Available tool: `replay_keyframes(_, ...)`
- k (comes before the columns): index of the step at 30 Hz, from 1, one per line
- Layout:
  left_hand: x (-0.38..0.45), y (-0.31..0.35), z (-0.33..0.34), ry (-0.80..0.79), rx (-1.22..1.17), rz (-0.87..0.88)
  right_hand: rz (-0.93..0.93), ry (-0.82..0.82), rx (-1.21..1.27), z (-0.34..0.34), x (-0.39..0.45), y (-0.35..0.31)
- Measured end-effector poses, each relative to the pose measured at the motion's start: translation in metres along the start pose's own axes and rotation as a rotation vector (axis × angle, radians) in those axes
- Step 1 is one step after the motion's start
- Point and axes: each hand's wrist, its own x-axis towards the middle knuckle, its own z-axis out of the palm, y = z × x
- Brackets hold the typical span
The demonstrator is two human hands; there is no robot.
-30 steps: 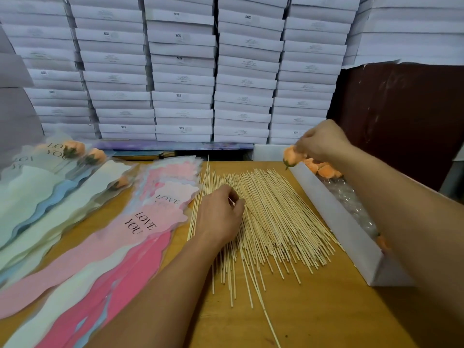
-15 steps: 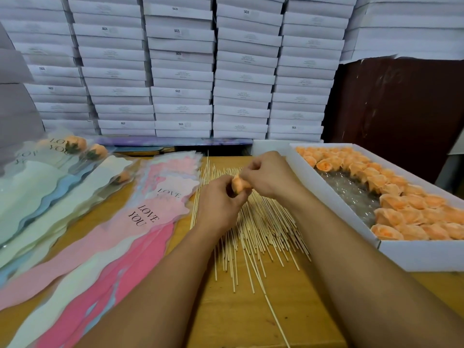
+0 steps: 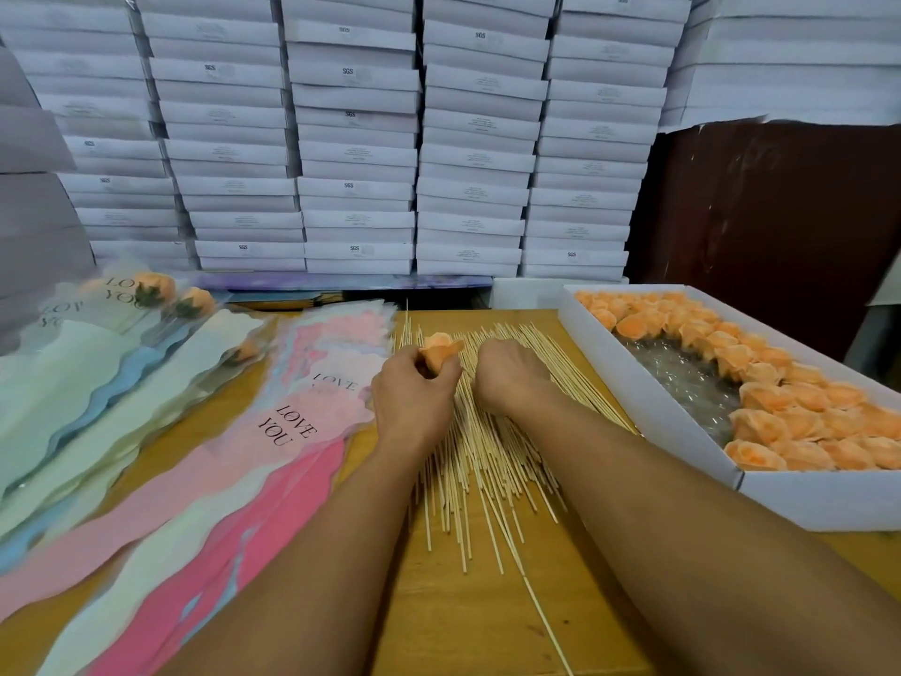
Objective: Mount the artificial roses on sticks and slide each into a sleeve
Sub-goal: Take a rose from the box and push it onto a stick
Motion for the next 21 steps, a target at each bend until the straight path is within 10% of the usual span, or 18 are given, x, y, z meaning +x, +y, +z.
replay_keyframes(10, -0.001, 0.002, -0.001, -0.017, -0.043, 0.020, 0.117, -0.033, 0.139, 0.001, 0.007, 0.000)
replay_keyframes(21, 0.002, 0.003, -0.003, 0.004, -0.137, -0.050, 0.127, -0.264, 1.024, -0.025, -0.030, 0.030)
